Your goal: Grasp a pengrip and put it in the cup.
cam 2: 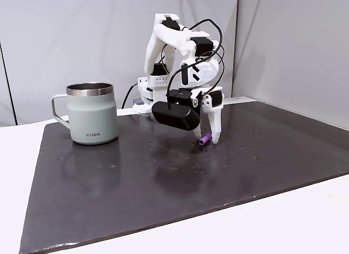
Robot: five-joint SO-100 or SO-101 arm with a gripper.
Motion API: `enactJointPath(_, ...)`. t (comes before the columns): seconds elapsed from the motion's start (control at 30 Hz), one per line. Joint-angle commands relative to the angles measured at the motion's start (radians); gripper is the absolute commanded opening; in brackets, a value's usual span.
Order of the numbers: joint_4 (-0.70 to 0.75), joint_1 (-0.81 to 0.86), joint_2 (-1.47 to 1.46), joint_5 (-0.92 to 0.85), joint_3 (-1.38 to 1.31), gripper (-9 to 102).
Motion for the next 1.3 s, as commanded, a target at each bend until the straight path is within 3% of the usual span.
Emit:
enactJointPath(0.0,-0.014,-0.005,-0.012,0.009,-0.058,12)
enactJointPath(0.17,-0.023,-0.006,-0.029,0.009,-0.06,0)
enactJointPath(0.43,0.032,0.014,0.071,0.031,-0.061,0)
enactJointPath(0.63,0.189,0.078,0.249,0.081,-0.123,0)
enactJointPath(0.97,0.327,0.287,0.591,0.035,-0.183,0)
enactJointPath(1.27,0.356,0.565,0.756,-0.12,-0.196,0)
